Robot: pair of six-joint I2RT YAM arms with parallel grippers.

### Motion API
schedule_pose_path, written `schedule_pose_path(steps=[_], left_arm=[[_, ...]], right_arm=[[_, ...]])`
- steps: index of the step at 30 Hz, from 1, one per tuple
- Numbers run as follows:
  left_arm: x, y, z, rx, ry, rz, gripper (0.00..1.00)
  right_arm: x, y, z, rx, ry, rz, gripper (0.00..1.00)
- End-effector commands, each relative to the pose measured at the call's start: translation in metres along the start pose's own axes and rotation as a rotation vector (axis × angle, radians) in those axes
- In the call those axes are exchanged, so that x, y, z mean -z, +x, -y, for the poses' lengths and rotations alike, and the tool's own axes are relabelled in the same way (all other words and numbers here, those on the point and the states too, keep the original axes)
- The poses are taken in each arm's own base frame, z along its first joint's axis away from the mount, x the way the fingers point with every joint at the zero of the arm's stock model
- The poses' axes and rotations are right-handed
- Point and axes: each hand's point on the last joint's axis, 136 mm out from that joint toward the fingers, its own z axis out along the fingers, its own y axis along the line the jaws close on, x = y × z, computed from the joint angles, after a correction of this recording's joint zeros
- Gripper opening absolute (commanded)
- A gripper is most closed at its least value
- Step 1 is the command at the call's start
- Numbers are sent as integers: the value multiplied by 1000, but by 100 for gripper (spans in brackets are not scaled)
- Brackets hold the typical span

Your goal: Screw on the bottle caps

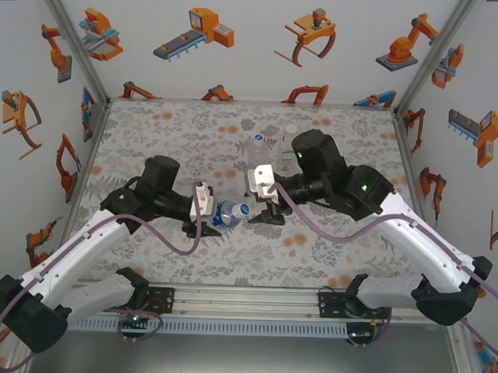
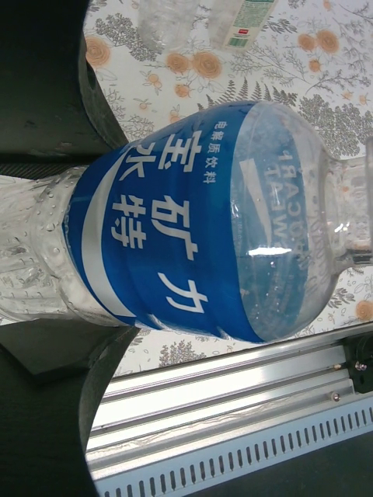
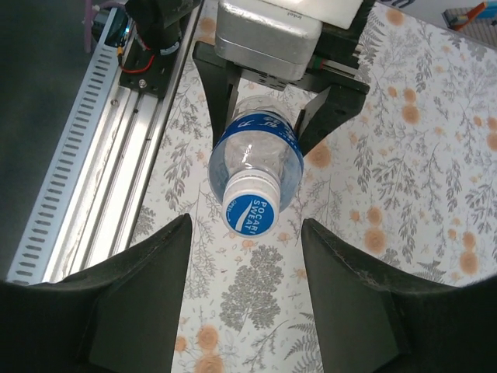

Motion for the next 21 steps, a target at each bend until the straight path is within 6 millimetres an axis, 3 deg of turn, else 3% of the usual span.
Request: schedule_pose_path(steps=[1, 16, 21], left_arm=[[3, -14, 3, -52, 16, 42, 0], [4, -15, 3, -54, 19, 47, 0], [4, -16, 3, -55, 19, 48, 0]], right_arm=[[-4, -5, -8, 80, -44, 35, 54], [-21, 8, -7, 66, -64, 16, 44], [-22, 9, -6, 26, -41, 15, 25]])
